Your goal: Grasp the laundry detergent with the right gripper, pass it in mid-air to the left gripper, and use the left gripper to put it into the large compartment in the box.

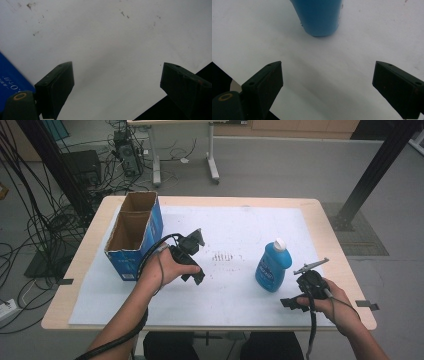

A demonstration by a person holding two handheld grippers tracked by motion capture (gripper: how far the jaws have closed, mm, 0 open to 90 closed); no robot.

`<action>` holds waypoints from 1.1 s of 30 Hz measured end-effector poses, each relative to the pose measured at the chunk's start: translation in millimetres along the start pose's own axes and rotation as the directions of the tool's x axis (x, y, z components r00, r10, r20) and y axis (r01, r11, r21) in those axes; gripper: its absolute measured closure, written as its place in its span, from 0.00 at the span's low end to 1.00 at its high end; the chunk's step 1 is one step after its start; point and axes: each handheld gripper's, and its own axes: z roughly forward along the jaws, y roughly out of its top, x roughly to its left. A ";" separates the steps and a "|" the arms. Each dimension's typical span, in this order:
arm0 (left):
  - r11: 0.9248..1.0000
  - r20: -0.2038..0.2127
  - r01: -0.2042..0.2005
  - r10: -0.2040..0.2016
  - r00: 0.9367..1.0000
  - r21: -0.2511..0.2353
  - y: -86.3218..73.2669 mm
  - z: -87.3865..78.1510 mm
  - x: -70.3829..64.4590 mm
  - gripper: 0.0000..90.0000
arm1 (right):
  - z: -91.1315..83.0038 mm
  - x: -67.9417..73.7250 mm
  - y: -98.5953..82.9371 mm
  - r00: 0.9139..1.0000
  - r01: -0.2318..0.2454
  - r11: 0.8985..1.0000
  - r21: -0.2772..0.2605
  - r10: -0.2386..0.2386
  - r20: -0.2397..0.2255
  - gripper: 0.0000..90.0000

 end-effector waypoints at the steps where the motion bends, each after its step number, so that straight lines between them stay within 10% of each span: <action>1: 1.000 -0.001 -0.001 0.001 1.000 0.000 -0.1 -0.1 -0.2 0.14 | 0.4 0.5 0.0 1.000 0.001 1.000 -0.004 -0.001 0.000 0.10; 16: 1.000 0.001 -0.005 0.005 1.000 0.002 1.2 0.7 -2.4 0.14 | 10.3 10.6 -2.5 1.000 0.013 0.997 -0.081 -0.014 -0.010 0.10; 33: 1.000 -0.002 -0.008 0.008 1.000 0.000 1.0 -0.9 -4.1 0.14 | 26.1 16.3 -9.4 1.000 -0.006 0.966 -0.257 0.004 -0.008 0.09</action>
